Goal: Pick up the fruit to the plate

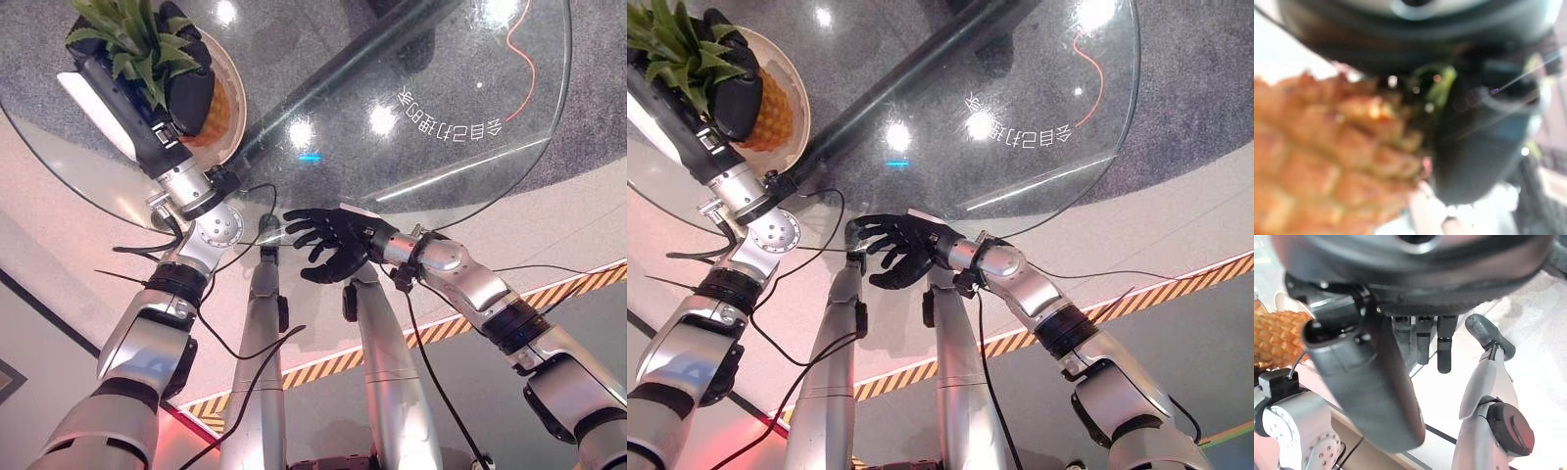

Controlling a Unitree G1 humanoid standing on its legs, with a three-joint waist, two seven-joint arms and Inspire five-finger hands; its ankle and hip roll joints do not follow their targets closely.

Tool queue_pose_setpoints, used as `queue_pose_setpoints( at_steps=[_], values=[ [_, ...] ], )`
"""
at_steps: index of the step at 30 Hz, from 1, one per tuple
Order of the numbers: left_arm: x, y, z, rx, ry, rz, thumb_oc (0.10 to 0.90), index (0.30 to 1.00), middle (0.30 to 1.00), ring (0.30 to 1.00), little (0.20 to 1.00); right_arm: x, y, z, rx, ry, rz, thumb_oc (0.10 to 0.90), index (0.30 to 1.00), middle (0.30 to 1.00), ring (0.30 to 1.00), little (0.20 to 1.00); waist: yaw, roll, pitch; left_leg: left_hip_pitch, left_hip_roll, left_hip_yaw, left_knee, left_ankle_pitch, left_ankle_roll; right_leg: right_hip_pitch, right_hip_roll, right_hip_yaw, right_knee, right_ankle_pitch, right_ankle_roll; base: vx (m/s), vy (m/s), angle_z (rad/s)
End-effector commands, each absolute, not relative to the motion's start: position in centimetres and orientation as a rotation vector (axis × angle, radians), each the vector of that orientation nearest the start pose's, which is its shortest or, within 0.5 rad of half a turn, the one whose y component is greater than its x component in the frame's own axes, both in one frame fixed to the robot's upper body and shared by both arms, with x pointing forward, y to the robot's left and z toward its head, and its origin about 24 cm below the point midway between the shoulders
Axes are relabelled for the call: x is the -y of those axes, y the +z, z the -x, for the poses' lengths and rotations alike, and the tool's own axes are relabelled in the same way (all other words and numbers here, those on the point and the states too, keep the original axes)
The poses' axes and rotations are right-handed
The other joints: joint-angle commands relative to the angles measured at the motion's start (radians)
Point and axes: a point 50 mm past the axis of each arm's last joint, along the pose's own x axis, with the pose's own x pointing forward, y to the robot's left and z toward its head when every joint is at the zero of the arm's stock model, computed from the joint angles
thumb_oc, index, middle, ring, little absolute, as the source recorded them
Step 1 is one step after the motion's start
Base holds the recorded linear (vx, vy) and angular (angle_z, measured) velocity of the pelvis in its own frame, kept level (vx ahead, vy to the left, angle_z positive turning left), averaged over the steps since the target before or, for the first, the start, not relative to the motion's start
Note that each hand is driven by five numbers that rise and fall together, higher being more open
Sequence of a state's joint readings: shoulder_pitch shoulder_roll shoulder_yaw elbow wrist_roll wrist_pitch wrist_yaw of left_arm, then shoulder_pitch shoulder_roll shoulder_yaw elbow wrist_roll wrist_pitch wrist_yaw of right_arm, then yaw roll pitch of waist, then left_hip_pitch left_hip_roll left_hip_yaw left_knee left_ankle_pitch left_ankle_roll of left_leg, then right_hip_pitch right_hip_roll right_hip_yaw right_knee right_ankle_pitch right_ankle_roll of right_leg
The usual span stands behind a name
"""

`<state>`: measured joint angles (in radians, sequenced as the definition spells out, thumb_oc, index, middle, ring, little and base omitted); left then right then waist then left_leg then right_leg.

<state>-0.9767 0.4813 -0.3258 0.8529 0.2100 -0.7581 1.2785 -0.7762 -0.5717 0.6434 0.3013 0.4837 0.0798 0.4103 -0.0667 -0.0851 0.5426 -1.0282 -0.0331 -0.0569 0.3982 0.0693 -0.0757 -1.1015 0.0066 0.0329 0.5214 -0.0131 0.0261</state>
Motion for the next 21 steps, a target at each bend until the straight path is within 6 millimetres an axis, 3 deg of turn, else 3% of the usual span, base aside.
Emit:
queue_pose_setpoints(
  at_steps=[1, 4, 5, 6, 7, 8, 21],
  values=[
    [-19.58, 26.1, -34.1, 1.299, 0.801, -0.066, 0.1, 0.3, 0.3, 0.3, 0.2, 8.54, 12.17, -33.13, -0.001, 0.943, 0.354, 0.8, 0.9, 0.9, 0.9, 0.9, 0.019, 0.003, -0.023, 0.039, -0.087, 0.017, 0.012, -0.042, 0.027, 0.052, 0.026, -0.092, -0.111, 0.081, 0.026, 0.0, 0.0, 0.0],
    [-19.66, 26.02, -34.29, 1.267, 0.798, -0.055, 0.1, 0.3, 0.3, 0.3, 0.2, 8.42, 12.22, -33.15, -0.003, 0.945, 0.351, 0.8, 0.9, 0.9, 0.9, 0.9, 0.018, 0.001, -0.023, 0.038, -0.087, 0.018, 0.012, -0.042, 0.026, 0.053, 0.025, -0.093, -0.115, 0.082, 0.027, 0.0, 0.0, 0.0],
    [-19.65, 25.96, -34.34, 1.259, 0.797, -0.054, 0.182, 0.371, 0.371, 0.371, 0.282, 8.38, 12.2, -33.14, -0.004, 0.945, 0.351, 0.8, 0.9, 0.9, 0.9, 0.9, 0.018, 0.002, -0.023, 0.039, -0.087, 0.018, 0.011, -0.042, 0.027, 0.053, 0.026, -0.093, -0.116, 0.082, 0.027, 0.0, 0.0, 0.0],
    [-19.65, 25.91, -34.39, 1.252, 0.797, -0.054, 0.317, 0.486, 0.486, 0.486, 0.417, 8.33, 12.18, -33.14, -0.005, 0.945, 0.351, 0.8, 0.9, 0.9, 0.9, 0.9, 0.018, 0.002, -0.023, 0.04, -0.087, 0.019, 0.01, -0.042, 0.028, 0.053, 0.026, -0.093, -0.116, 0.082, 0.027, 0.0, 0.0, 0.0],
    [-19.67, 25.8, -34.44, 1.246, 0.794, -0.054, 0.69, 0.806, 0.806, 0.806, 0.79, 8.27, 12.13, -33.14, -0.004, 0.945, 0.351, 0.8, 0.9, 0.9, 0.9, 0.9, 0.017, 0.002, -0.023, 0.039, -0.086, 0.019, 0.011, -0.043, 0.029, 0.051, 0.026, -0.092, -0.114, 0.082, 0.027, 0.0, 0.0, 0.0],
    [-19.71, 25.79, -34.48, 1.24, 0.795, -0.057, 0.8, 0.9, 0.9, 0.9, 0.9, 8.28, 12.13, -33.17, -0.003, 0.945, 0.35, 0.8, 0.9, 0.9, 0.9, 0.9, 0.017, 0.0, -0.023, 0.038, -0.086, 0.02, 0.013, -0.045, 0.029, 0.052, 0.027, -0.092, -0.113, 0.081, 0.027, 0.0, 0.0, 0.0],
    [-19.7, 25.65, -34.5, 1.239, 0.792, -0.058, 0.8, 0.9, 0.9, 0.9, 0.9, 8.37, 12.22, -33.25, -0.003, 0.95, 0.353, 0.8, 0.9, 0.9, 0.9, 0.9, 0.018, 0.004, -0.023, 0.031, -0.085, 0.024, 0.012, -0.041, 0.031, 0.044, 0.022, -0.095, -0.112, 0.084, 0.026, 0.0, 0.0, 0.0]
  ],
)
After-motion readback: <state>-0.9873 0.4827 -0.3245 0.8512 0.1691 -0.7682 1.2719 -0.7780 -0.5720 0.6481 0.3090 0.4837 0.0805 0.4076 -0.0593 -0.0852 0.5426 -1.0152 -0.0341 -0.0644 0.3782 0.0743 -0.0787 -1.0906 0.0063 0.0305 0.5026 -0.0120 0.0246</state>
